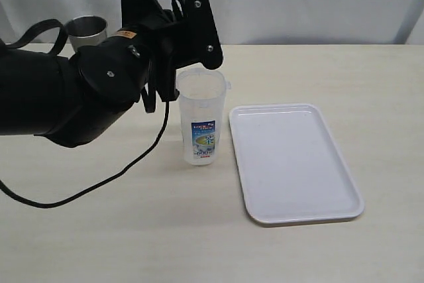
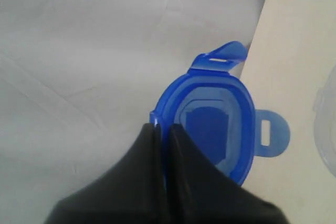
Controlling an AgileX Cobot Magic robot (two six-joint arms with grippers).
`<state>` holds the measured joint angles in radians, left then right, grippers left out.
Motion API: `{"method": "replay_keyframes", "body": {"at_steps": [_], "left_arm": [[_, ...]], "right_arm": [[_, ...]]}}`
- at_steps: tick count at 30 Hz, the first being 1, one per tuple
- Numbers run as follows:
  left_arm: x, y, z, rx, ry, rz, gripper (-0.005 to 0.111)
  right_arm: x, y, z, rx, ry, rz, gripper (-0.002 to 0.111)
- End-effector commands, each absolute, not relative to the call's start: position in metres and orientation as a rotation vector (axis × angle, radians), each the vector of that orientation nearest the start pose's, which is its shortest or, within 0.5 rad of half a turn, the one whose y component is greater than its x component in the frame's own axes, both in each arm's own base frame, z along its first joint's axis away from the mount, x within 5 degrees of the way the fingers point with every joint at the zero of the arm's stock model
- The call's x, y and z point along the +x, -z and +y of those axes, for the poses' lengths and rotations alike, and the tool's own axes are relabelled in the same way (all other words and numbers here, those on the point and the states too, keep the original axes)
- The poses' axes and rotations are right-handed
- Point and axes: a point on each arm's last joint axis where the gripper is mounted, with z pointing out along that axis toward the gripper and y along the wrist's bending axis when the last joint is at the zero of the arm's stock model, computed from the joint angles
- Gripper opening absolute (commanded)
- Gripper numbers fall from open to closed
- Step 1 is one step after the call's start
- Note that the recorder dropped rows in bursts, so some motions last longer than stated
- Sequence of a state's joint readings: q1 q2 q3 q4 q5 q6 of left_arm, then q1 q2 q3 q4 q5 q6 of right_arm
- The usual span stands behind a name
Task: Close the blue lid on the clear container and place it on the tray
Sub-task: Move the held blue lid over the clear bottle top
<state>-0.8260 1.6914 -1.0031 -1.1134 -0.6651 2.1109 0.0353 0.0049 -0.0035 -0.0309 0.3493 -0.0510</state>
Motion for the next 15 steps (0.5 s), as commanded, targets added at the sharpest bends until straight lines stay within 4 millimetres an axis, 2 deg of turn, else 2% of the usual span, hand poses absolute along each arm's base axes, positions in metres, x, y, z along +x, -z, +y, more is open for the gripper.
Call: {"method": "replay_keyframes", "body": {"at_steps": [1,9,15], "left_arm": [[0.2807,-0.2519,-0.2374,1.294,-0.704,1.371,0.0],[0.2778,-0.2483,-0.2439,1.368,-0.63,1.349,0.0],[0.2777,-0.2489,-0.2447,1.381,-0.636,1.327,0.0]], "right_arm": [[0.0534,-0.1821,0.0011,-0.103,0.041,1.826,0.005],[0.0534,-0.1821,0.0011,-0.103,0.041,1.826,0.005],[0.0534,-0.1821,0.0011,-0.103,0.041,1.826,0.005]]}}
